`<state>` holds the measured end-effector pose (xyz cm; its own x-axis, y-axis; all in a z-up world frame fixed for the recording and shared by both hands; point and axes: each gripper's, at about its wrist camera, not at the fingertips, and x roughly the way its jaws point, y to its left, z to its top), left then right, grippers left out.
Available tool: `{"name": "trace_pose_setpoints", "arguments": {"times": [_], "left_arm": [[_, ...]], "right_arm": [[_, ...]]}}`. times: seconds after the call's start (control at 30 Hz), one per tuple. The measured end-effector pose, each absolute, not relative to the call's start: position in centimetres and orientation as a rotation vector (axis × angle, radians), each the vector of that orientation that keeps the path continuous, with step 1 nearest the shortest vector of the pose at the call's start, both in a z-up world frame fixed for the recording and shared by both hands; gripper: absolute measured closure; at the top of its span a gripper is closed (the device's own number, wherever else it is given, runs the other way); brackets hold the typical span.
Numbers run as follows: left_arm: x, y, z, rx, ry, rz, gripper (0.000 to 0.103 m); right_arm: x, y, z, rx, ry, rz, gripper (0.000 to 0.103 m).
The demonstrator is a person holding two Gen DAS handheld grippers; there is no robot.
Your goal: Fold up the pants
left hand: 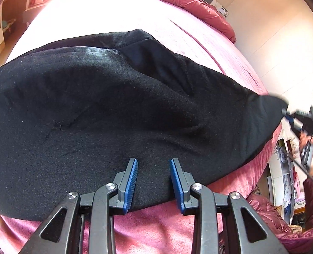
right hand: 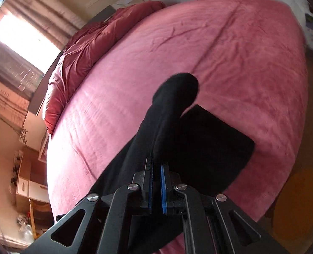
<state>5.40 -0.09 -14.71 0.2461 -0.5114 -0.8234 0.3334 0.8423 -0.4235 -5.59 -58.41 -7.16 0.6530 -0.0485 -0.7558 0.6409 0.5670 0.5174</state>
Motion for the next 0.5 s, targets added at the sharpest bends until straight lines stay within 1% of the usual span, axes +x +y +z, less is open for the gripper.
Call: {"name": "trace_pose_setpoints", "arguments": {"times": [0.13,0.23,0.27,0.33,0.4,0.47,0.5], "left_arm": [[5.3,-1.0,-14.4,-0.144,1.194,-0.583,0.07],[5.2,-1.8,-14.0,-0.115,1.194,-0.588,0.07],[5.2,-2.0,-14.0,-0.107,1.195,-0.59,0.07],[5.1,-2.5,-13.9,-0.09,1.197,-0.591,0.07],[5.0,-2.9,-13.8,-0.077,1.198,-0.592,0.07],[5.1,-3.0,-13.9,-0.069,1.197,-0.596,0.07],[5.1,-3.2,-13.8,-0.066,1.197,-0.596,0.07]], "right_arm": [[-8.0,-60.1,-12.8,0.999,0.789,-0.486,0.097],[-9.1,-60.4,-15.1,1.042,0.789,-0.465,0.096],[-9.3,-60.5,-15.6,1.061,0.784,-0.46,0.092],[-9.6,-61.1,-16.1,1.088,0.771,-0.45,0.09],[-10.5,-61.7,-15.9,1.101,0.753,-0.453,0.084],[-10.5,-62.5,-15.6,1.115,0.731,-0.459,0.073],[-10.4,-62.9,-15.5,1.123,0.722,-0.464,0.072]]}}
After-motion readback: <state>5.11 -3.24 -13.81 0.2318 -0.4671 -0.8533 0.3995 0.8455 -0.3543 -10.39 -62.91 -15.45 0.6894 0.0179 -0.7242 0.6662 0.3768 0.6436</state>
